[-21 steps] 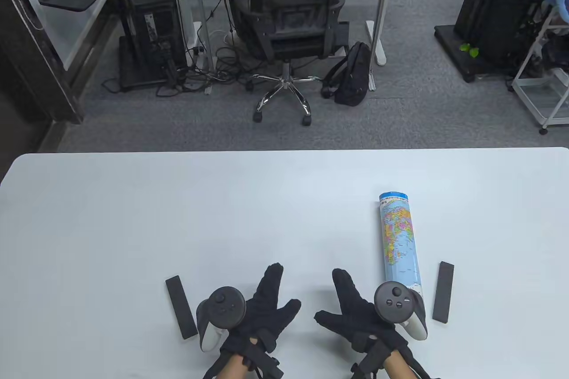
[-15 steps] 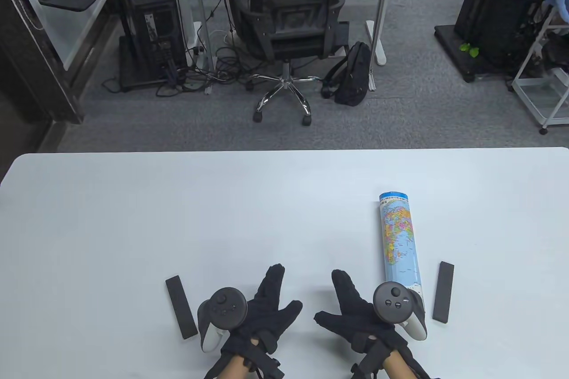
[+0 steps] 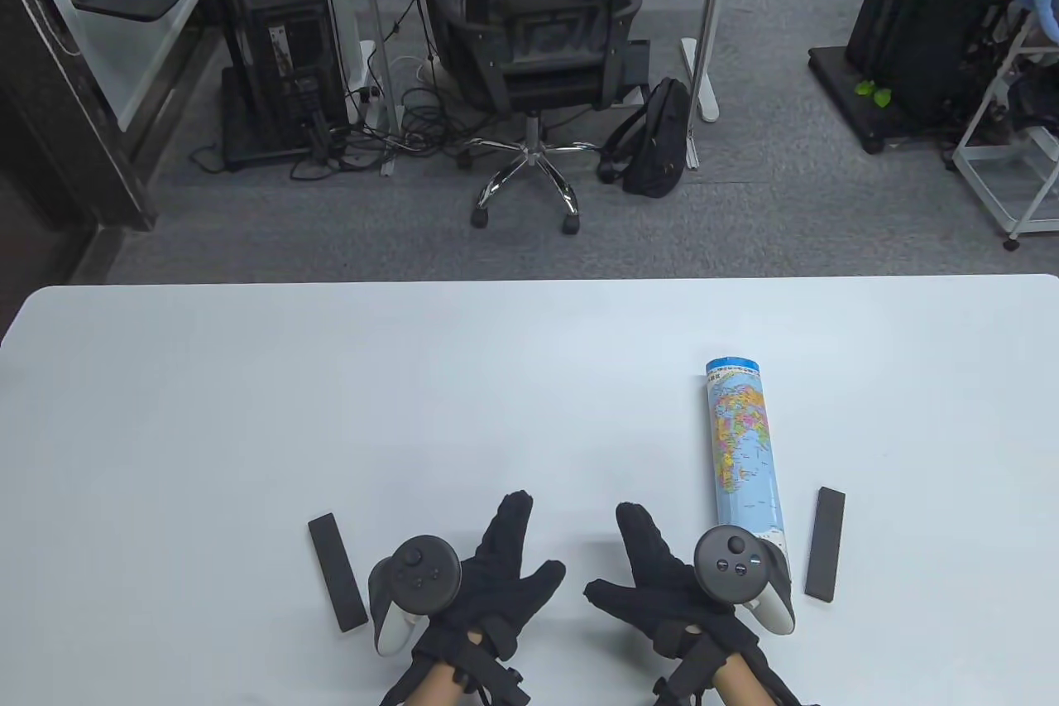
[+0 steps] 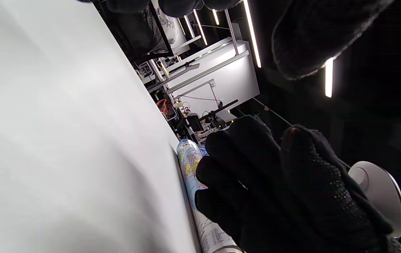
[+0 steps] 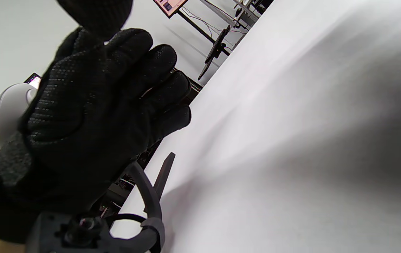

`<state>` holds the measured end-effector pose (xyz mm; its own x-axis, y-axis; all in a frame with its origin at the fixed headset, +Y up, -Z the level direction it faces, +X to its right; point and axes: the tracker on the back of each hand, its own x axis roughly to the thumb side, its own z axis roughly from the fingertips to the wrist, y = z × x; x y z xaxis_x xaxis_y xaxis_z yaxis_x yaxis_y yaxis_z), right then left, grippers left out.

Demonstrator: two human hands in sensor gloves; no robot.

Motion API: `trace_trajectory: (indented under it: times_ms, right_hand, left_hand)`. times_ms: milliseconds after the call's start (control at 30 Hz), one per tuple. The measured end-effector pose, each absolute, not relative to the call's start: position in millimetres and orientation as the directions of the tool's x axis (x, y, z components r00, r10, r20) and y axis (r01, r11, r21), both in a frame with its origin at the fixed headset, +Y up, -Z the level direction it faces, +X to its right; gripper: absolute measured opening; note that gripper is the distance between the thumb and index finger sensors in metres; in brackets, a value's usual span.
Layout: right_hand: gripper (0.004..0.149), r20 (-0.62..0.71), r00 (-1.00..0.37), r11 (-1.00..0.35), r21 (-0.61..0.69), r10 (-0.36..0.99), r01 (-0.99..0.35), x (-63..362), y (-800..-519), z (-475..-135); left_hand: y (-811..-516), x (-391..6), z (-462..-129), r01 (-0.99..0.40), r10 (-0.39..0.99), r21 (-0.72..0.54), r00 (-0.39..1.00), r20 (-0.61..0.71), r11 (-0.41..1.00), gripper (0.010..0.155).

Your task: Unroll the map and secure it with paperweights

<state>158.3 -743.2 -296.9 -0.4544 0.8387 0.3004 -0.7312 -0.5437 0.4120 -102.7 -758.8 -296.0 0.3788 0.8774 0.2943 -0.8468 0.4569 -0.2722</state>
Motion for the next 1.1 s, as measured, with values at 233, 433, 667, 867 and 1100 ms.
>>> trace_trajectory:
  times_ms: [233,433,667,867,1100]
  right_hand:
    - [0.086,0.297,-0.451,-0.538,0.409,0.842,-0.737,159,-743,-297]
    - [0.086,0.319,-0.437,-0.537,0.395,0.841,-0.745,160,-736,-296]
    - [0.086,0.394,-0.318,-0.462,0.358,0.862,-0.811,164,-708,-291]
    - [0.087,0.456,-0.357,-0.498,0.237,0.815,-0.834,182,-688,-290]
    - [0.086,0.347,-0.644,-0.693,0.024,0.682,-0.721,206,-696,-301]
  left_hand:
    - [-758,-102,-296,-0.847,0.878,-0.273,0.378,0.293,0.456,0.083]
    - [-758,-102,-296,-0.848,0.879,-0.275,0.374,0.295,0.453,0.083]
    - [-757,-102,-295,-0.855,0.881,-0.27,0.361,0.304,0.444,0.083]
    - [-757,-102,-295,-0.857,0.882,-0.268,0.358,0.306,0.441,0.083]
    - [-757,-102,-294,-0.85,0.877,-0.269,0.371,0.305,0.453,0.083]
